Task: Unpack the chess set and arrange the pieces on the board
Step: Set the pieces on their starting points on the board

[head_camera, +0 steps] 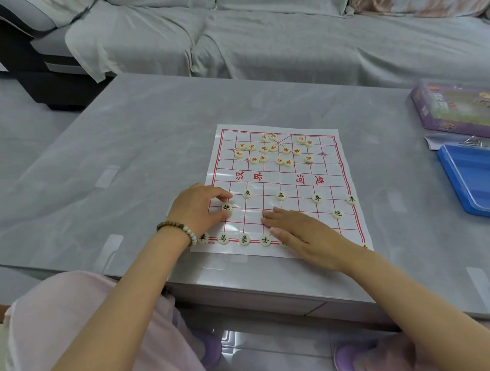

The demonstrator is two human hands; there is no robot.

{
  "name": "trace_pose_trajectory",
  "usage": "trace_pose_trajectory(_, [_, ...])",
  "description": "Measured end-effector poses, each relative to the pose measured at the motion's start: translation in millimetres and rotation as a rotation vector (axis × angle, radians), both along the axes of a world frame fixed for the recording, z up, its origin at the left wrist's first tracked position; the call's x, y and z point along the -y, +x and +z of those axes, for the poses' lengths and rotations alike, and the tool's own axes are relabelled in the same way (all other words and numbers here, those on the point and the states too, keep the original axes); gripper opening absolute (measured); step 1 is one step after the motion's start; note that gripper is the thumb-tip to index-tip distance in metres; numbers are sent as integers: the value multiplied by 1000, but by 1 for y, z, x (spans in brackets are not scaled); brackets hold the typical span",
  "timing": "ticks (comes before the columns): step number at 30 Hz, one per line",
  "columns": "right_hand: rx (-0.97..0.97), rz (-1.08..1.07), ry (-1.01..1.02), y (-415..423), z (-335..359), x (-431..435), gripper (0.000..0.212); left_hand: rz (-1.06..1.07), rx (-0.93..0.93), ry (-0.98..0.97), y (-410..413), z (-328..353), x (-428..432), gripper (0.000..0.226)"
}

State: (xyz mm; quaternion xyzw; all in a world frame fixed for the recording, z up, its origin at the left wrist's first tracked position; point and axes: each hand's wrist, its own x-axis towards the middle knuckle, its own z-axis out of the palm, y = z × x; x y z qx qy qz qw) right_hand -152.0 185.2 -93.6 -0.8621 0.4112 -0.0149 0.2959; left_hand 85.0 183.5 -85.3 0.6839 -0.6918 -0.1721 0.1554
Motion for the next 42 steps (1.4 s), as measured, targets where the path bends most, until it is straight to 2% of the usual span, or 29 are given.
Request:
trace_pose_trajectory(18, [26, 19, 14, -2, -5, 0, 48, 24, 30, 27, -3, 0, 3, 32])
trace_pose_trajectory(25, [253, -200, 44, -12, 14, 19, 45, -13, -10, -45, -2, 13, 22, 29])
trace_pose_trajectory(28, [237, -283, -38, -29, 20, 50, 36, -50, -19, -65, -7, 18, 42, 29])
trace_pose_trajectory(35, [201, -474, -157, -53, 18, 124, 31, -167, 59, -12, -27, 20, 101, 47])
trace_pose_trajectory(39, [127, -509, -131, -51, 9, 152, 39, -117, 181, 89, -27, 15, 130, 73])
trace_pose_trajectory(42, [99, -525, -134, -49, 3, 168, 35, -116, 211, 156, -26, 11, 144, 74])
